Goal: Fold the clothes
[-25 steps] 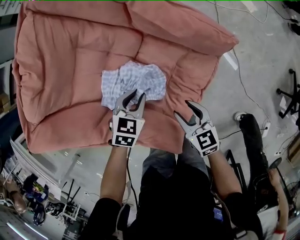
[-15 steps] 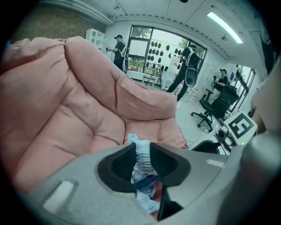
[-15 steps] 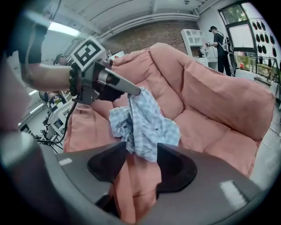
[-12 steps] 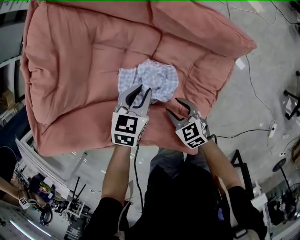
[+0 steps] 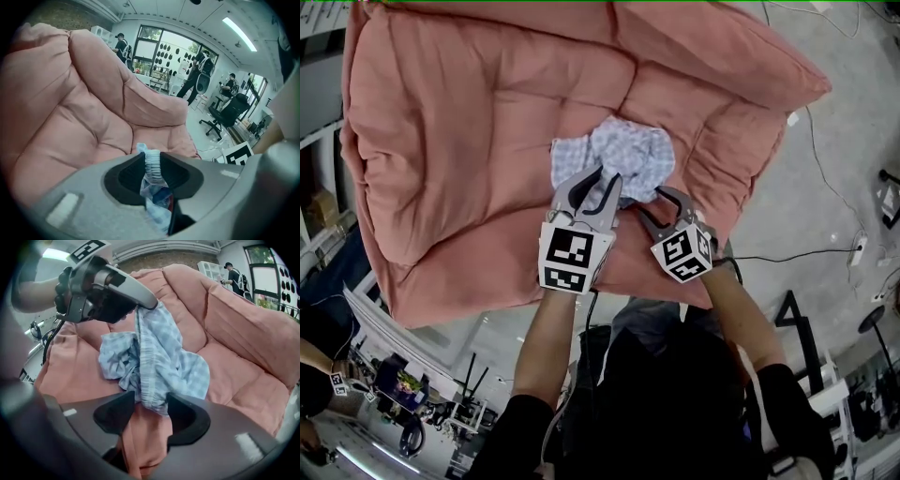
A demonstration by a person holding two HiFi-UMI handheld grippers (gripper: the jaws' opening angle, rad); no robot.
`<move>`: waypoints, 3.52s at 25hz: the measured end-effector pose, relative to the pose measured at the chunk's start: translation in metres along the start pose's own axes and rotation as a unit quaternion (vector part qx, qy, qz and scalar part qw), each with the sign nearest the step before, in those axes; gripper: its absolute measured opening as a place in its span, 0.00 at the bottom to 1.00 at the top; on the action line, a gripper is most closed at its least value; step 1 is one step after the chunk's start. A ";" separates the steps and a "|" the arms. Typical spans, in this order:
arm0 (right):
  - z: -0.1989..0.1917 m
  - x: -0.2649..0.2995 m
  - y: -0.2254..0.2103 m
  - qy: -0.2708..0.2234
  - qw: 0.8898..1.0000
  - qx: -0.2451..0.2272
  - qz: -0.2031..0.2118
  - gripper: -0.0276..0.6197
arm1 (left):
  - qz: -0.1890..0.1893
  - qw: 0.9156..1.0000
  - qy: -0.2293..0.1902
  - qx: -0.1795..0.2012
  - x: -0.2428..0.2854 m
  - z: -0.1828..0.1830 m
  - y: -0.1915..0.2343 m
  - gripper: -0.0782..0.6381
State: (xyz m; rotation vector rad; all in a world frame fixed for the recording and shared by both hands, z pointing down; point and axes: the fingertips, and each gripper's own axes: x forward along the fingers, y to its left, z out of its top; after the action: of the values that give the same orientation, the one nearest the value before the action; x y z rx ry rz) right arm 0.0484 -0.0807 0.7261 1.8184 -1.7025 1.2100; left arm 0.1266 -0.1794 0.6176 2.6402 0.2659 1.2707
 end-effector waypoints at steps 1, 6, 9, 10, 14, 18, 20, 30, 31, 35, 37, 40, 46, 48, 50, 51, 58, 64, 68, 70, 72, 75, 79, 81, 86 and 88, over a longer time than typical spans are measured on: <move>-0.001 0.003 0.001 0.002 1.000 0.001 -0.002 0.38 | -0.003 1.000 -0.001 -0.003 0.001 0.000 -0.001 0.25; -0.004 0.018 0.001 0.017 1.000 0.000 -0.020 0.36 | -0.016 1.000 -0.001 -0.014 -0.001 -0.001 -0.002 0.25; -0.004 0.018 -0.007 0.021 0.999 0.003 -0.041 0.23 | -0.018 1.000 0.002 -0.013 0.000 -0.002 0.000 0.25; -0.003 0.016 -0.009 0.019 0.999 0.007 -0.044 0.21 | -0.018 1.000 0.001 -0.013 0.001 -0.003 0.001 0.25; -0.007 -0.007 -0.019 0.011 0.998 0.028 -0.055 0.19 | -0.017 1.000 0.000 -0.017 0.003 -0.004 0.003 0.25; -0.011 -0.041 -0.028 0.002 0.997 0.036 -0.068 0.19 | -0.015 1.000 0.005 -0.007 0.004 -0.006 -0.006 0.25; -0.013 -0.056 -0.033 -0.002 0.996 0.042 -0.074 0.19 | -0.012 1.000 0.004 0.007 0.006 -0.005 -0.013 0.25; 0.028 -0.165 -0.060 -0.066 0.988 0.021 -0.139 0.19 | -0.026 0.999 -0.031 0.028 -0.025 0.045 -0.057 0.25; 0.035 -0.179 -0.061 -0.071 0.987 0.019 -0.145 0.19 | -0.027 0.998 -0.038 0.032 -0.034 0.055 -0.063 0.25; 0.070 -0.236 -0.065 -0.100 0.982 0.011 -0.160 0.19 | -0.038 0.996 -0.068 0.039 -0.072 0.103 -0.085 0.24; 0.089 -0.261 -0.071 -0.119 0.979 0.006 -0.168 0.19 | -0.037 0.995 -0.083 0.052 -0.087 0.131 -0.094 0.24; 0.109 -0.298 -0.072 -0.139 0.975 -0.008 -0.176 0.19 | -0.034 0.992 -0.099 0.064 -0.112 0.160 -0.110 0.23; 0.128 -0.357 -0.061 -0.171 0.971 -0.021 -0.168 0.19 | -0.023 0.987 -0.131 0.093 -0.159 0.203 -0.149 0.23; 0.128 -0.371 -0.054 -0.175 0.971 -0.029 -0.162 0.19 | -0.008 0.984 -0.140 0.112 -0.171 0.214 -0.163 0.23; 0.126 -0.386 -0.047 -0.179 0.969 -0.046 -0.161 0.19 | -0.001 0.981 -0.149 0.122 -0.181 0.224 -0.180 0.23; 0.124 -0.394 -0.044 -0.183 0.968 -0.053 -0.161 0.19 | -0.002 0.981 -0.154 0.121 -0.186 0.229 -0.189 0.23; 0.106 -0.462 -0.038 -0.207 0.961 -0.075 -0.167 0.19 | -0.005 0.976 -0.189 0.110 -0.214 0.255 -0.255 0.23; 0.090 -0.530 -0.045 -0.229 0.950 -0.079 -0.197 0.18 | -0.018 0.972 -0.205 0.115 -0.221 0.265 -0.308 0.23; 0.076 -0.579 -0.054 -0.240 0.942 -0.079 -0.222 0.18 | -0.028 0.967 -0.218 0.126 -0.219 0.279 -0.348 0.23; 0.069 -0.600 -0.057 -0.241 0.938 -0.086 -0.234 0.18 | -0.031 0.966 -0.225 0.128 -0.218 0.285 -0.366 0.23; 0.063 -0.619 -0.060 -0.242 0.934 -0.094 -0.244 0.18 | -0.035 0.964 -0.230 0.126 -0.217 0.291 -0.381 0.23; 0.056 -0.643 -0.062 -0.247 0.931 -0.094 -0.251 0.18 | -0.039 0.963 -0.236 0.126 -0.217 0.297 -0.403 0.23; 0.046 -0.660 -0.061 -0.252 0.930 -0.091 -0.251 0.18 | -0.038 0.959 -0.243 0.137 -0.223 0.301 -0.427 0.23; 0.040 -0.664 -0.059 -0.251 0.930 -0.093 -0.251 0.18 | -0.037 0.958 -0.245 0.145 -0.226 0.301 -0.436 0.23; 0.030 -0.656 -0.055 -0.250 0.936 -0.088 -0.230 0.18 | -0.027 0.957 -0.250 0.149 -0.234 0.299 -0.449 0.23; 0.028 -0.644 -0.051 -0.245 0.941 -0.089 -0.217 0.18 | -0.019 0.956 -0.249 0.155 -0.240 0.297 -0.447 0.23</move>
State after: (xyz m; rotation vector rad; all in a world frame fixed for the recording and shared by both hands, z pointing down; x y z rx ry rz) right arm 0.1689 0.3077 0.2234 2.3409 -1.4484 0.4283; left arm 0.1787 0.1628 0.1425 3.0857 0.4587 0.5471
